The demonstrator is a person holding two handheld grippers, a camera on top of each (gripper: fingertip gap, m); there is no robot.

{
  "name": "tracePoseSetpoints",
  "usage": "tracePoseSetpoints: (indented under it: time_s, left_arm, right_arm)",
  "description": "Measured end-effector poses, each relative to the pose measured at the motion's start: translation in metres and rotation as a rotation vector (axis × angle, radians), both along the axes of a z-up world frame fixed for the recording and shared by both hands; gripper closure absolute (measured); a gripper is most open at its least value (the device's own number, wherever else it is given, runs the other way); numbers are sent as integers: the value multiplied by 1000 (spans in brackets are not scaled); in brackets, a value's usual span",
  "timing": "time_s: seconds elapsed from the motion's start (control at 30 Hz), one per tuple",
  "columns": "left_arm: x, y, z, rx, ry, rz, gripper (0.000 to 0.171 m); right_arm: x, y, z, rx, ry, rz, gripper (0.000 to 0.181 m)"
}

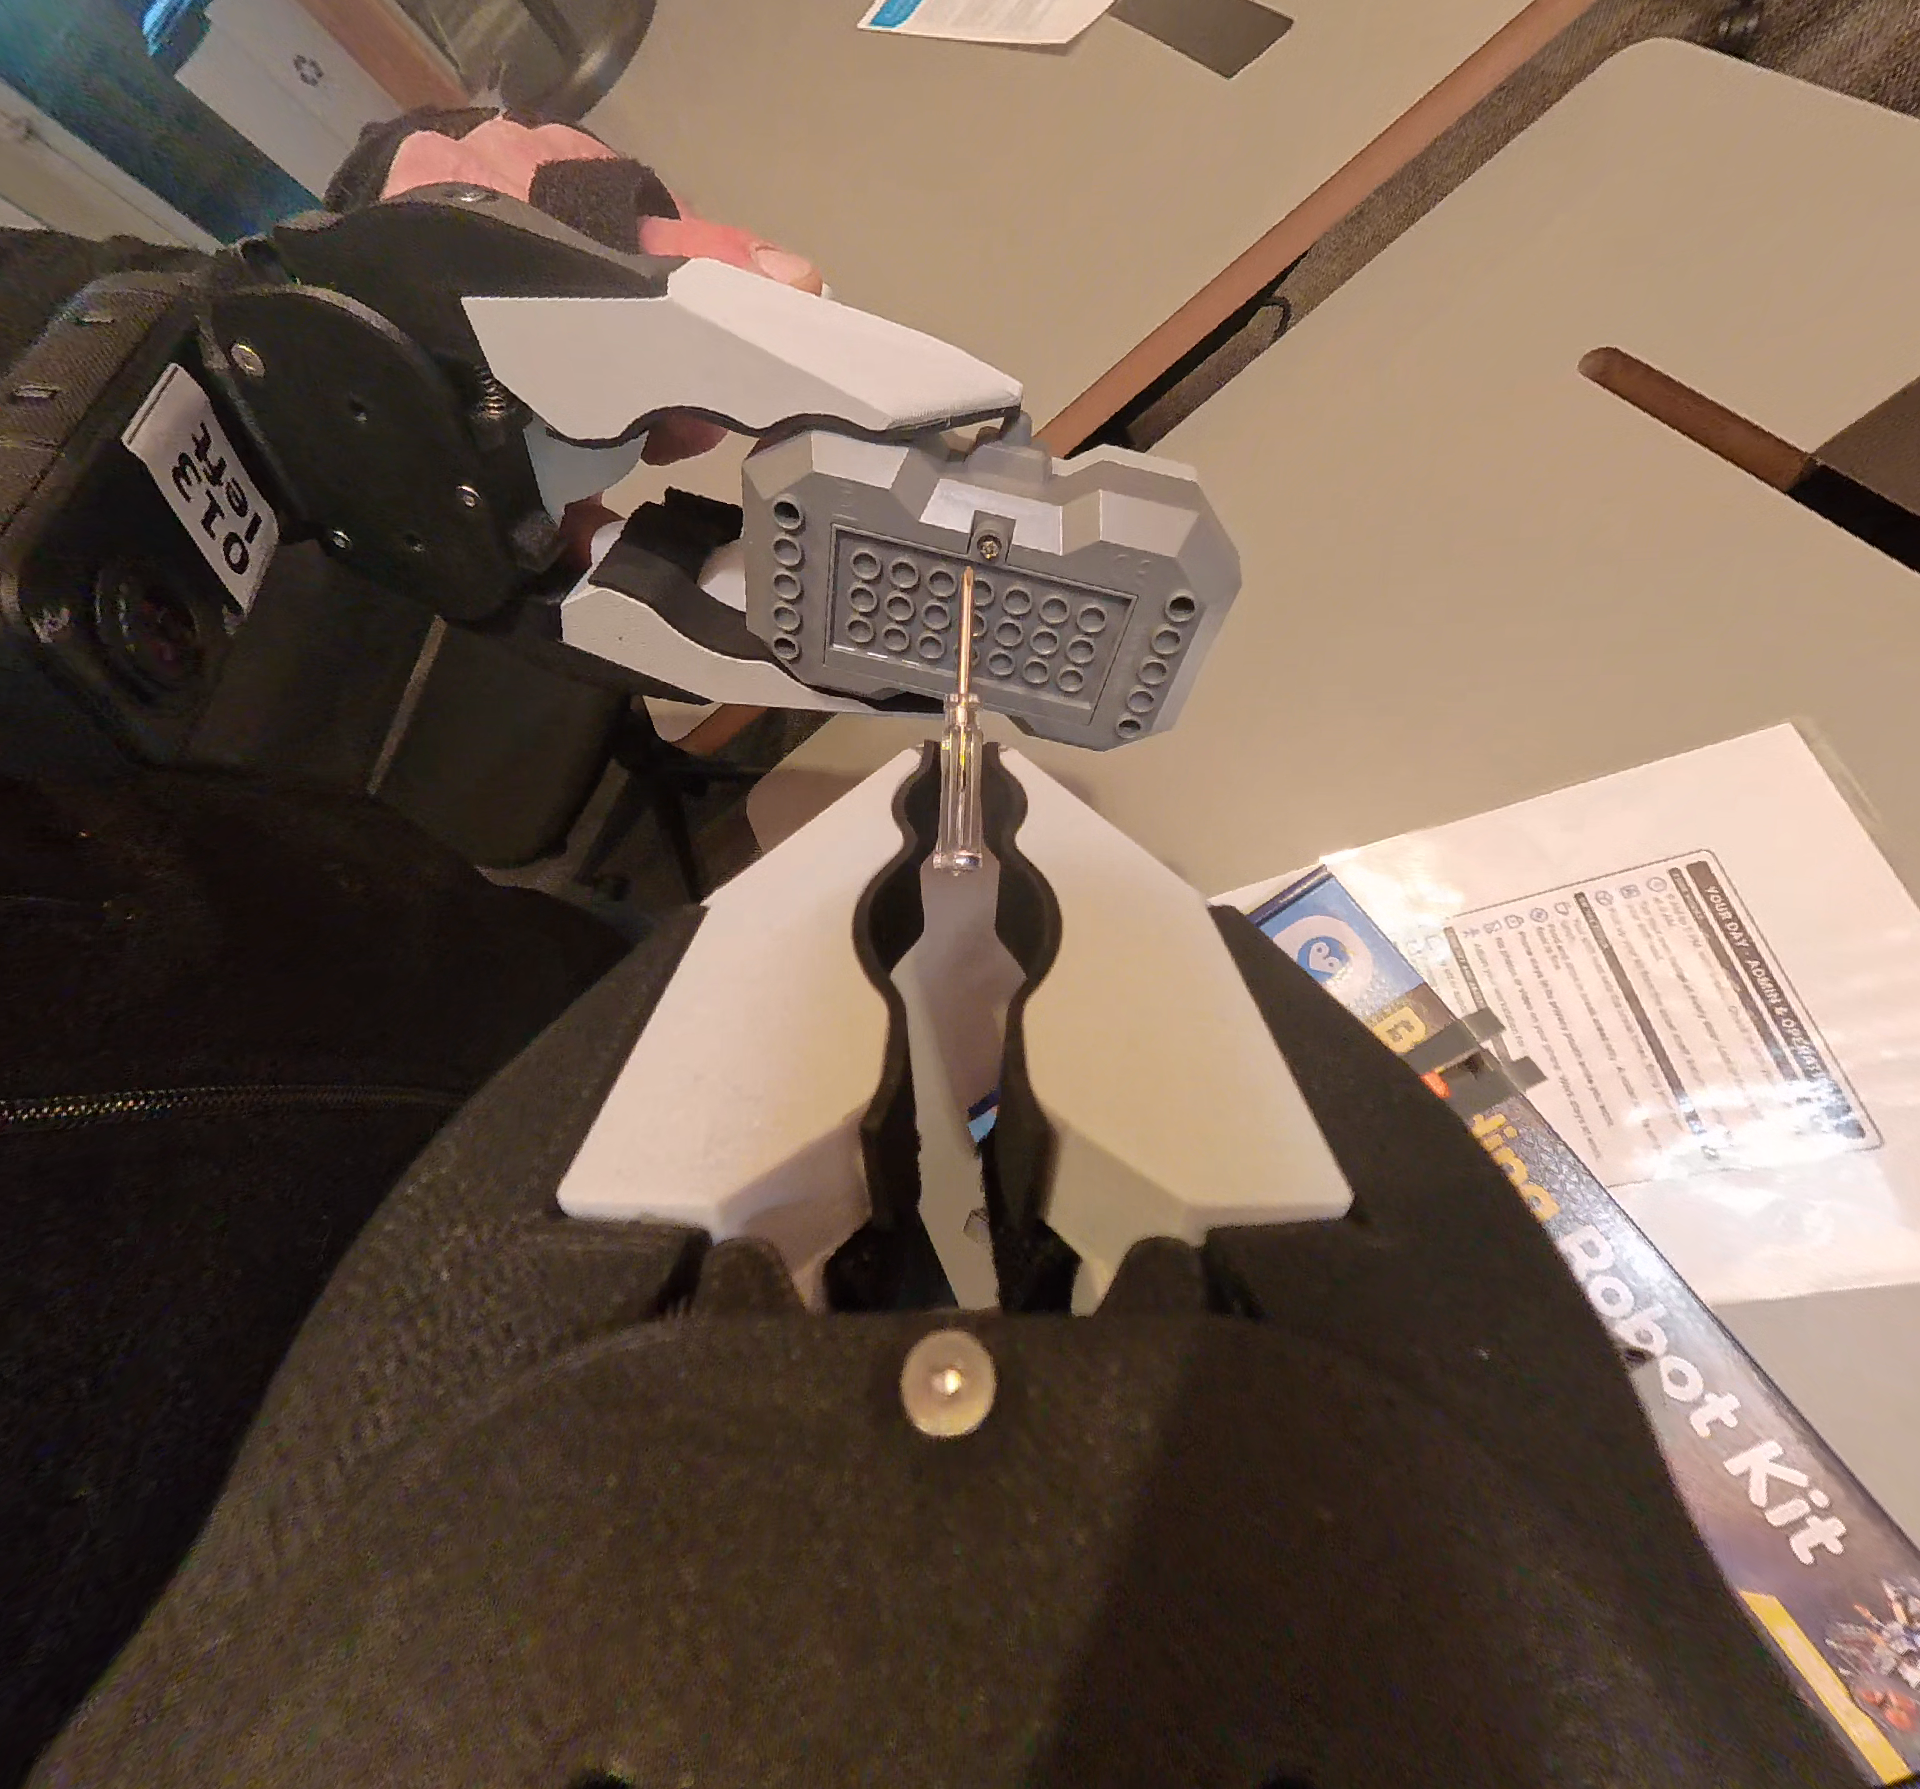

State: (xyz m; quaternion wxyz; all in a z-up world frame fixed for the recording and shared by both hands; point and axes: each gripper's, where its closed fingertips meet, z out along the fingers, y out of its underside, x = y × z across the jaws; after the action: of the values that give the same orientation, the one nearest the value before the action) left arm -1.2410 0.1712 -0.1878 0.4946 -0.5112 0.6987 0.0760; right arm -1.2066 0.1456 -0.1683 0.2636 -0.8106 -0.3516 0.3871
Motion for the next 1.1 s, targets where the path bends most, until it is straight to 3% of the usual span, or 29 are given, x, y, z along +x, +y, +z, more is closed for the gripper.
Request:
tracePoseSetpoints:
  time_s: [0.83,1.1]
  left_arm:
    - [-10,0,-11,11,54,-53,97]
    - [-11,-4,-18,73,151,-117,98]
  right_arm:
    - [-10,4,-13,-87,-41,7,176]
    - [-13,-5,-21,-355,43,44,176]
